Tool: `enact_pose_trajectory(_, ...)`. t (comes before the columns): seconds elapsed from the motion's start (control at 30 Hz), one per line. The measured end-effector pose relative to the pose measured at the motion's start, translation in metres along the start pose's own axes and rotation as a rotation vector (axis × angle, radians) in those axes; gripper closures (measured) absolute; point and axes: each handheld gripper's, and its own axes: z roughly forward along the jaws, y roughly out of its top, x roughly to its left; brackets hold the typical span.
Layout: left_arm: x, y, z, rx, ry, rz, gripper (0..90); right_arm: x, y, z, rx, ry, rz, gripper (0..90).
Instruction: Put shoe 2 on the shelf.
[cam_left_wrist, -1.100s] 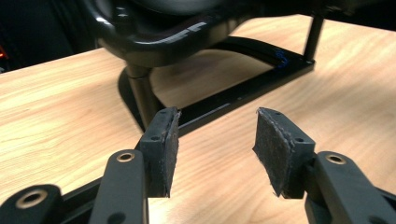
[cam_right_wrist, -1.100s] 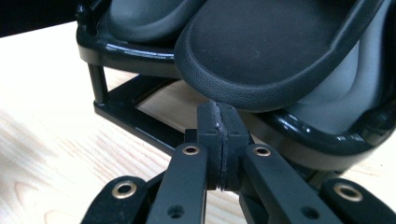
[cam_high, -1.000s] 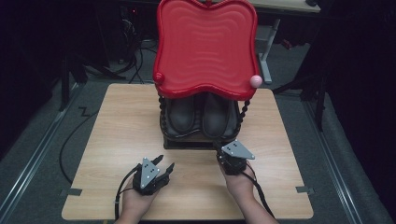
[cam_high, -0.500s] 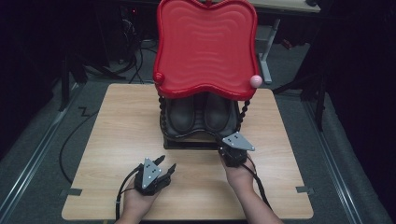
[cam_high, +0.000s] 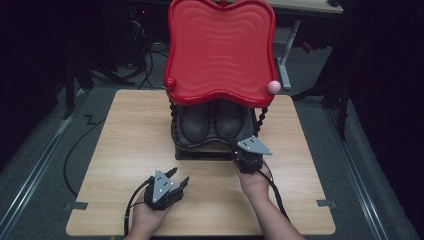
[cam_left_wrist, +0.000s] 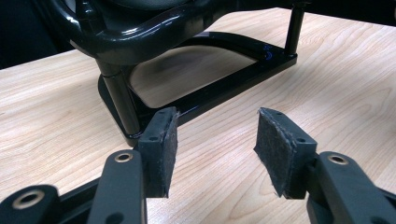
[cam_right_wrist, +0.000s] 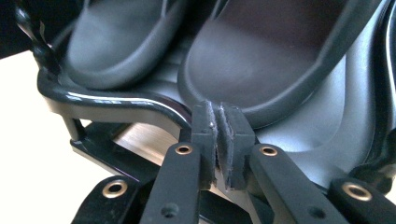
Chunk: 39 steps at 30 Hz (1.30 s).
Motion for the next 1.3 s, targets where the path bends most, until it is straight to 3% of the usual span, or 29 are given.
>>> enact_pose_trajectory(0.1,0.001,0.002,0.0,-0.017,0.019,-0.013,49.9,0.002,0.001,-0.004,-0.009,0.003,-0.008,84.5)
enact_pose_trajectory(0.23,0.007,0.012,0.003,-0.07,0.089,-0.041,65.6,-0.001,-0.001,-0.006,-0.009,-0.012,-0.017,82.1)
enact_pose_trajectory(0.33,0.009,0.026,0.013,-0.096,0.139,-0.023,72.3,-0.007,-0.002,-0.007,-0.001,-0.029,-0.013,81.0)
enact_pose_trajectory(0.47,0.012,0.045,0.034,-0.102,0.21,-0.014,74.8,-0.016,-0.004,-0.009,-0.003,-0.055,0.002,81.2)
enact_pose_trajectory(0.57,0.017,0.056,0.047,-0.098,0.264,-0.038,75.7,-0.02,-0.006,-0.009,0.0,-0.065,0.01,82.7)
enact_pose_trajectory(0.73,0.019,0.062,0.062,-0.082,0.325,-0.052,75.7,-0.024,-0.007,-0.002,0.007,-0.082,0.02,84.3)
enact_pose_trajectory(0.87,0.017,0.061,0.069,-0.075,0.331,-0.061,76.6,-0.027,-0.009,0.004,0.016,-0.094,0.029,84.5)
enact_pose_trajectory(1.3,0.011,0.067,0.076,-0.085,0.275,-0.06,76.1,-0.021,-0.006,0.012,0.023,-0.091,0.025,85.2)
